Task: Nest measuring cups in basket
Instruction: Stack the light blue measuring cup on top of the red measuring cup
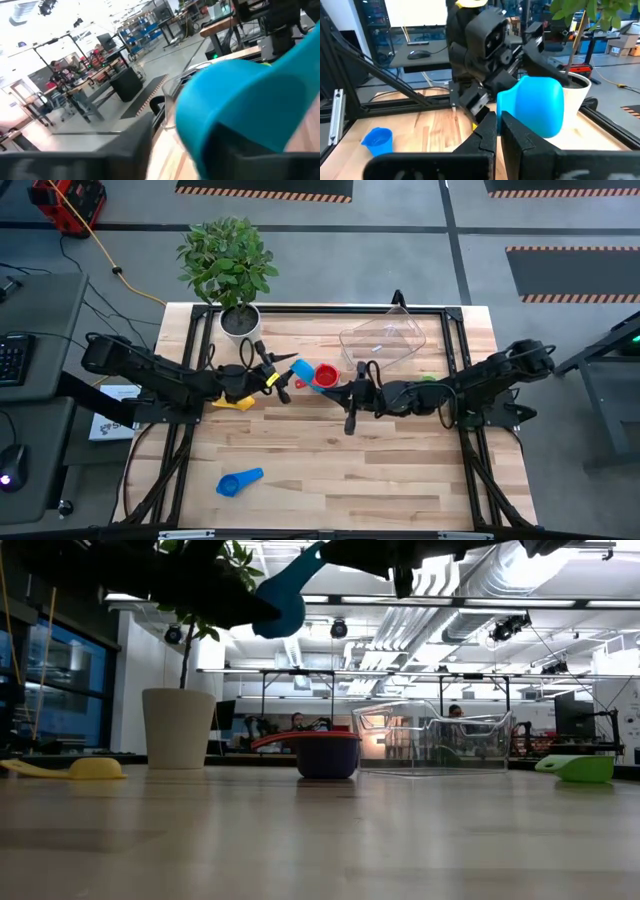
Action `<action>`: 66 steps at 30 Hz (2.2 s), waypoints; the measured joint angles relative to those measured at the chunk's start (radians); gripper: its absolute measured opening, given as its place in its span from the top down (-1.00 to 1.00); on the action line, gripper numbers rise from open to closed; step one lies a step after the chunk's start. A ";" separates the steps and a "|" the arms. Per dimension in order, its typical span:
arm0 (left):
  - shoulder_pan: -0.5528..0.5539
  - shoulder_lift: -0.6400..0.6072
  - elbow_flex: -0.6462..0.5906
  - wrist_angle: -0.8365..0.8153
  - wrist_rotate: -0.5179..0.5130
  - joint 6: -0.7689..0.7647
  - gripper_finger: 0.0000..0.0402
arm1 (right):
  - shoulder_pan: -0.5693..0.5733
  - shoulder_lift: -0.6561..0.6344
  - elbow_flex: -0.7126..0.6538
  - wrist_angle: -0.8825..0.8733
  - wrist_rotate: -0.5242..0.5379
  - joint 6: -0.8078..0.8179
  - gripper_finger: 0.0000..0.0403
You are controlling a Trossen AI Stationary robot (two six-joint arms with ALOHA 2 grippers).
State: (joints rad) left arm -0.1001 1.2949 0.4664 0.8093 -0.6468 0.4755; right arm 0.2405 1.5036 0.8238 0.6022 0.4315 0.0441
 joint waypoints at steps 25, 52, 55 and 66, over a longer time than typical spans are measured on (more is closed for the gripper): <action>-0.035 0.011 0.275 -0.674 -0.036 0.195 0.99 | 0.016 -0.138 -0.002 -0.383 0.133 0.074 0.23; 0.029 0.403 0.705 -1.041 -0.088 1.171 1.00 | -0.035 -0.140 -0.002 -0.521 0.002 0.054 0.22; 0.051 0.442 0.770 -1.111 -0.103 1.260 1.00 | -0.024 -0.171 -0.002 -0.576 -0.015 0.027 0.22; 0.076 0.611 0.847 -1.125 -0.163 1.517 1.00 | 0.065 -0.308 -0.002 -0.763 0.050 0.074 0.22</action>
State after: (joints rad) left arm -0.0242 1.9061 1.3137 -0.3159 -0.8096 1.9926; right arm 0.3058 1.1953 0.8219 -0.1606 0.4815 0.1179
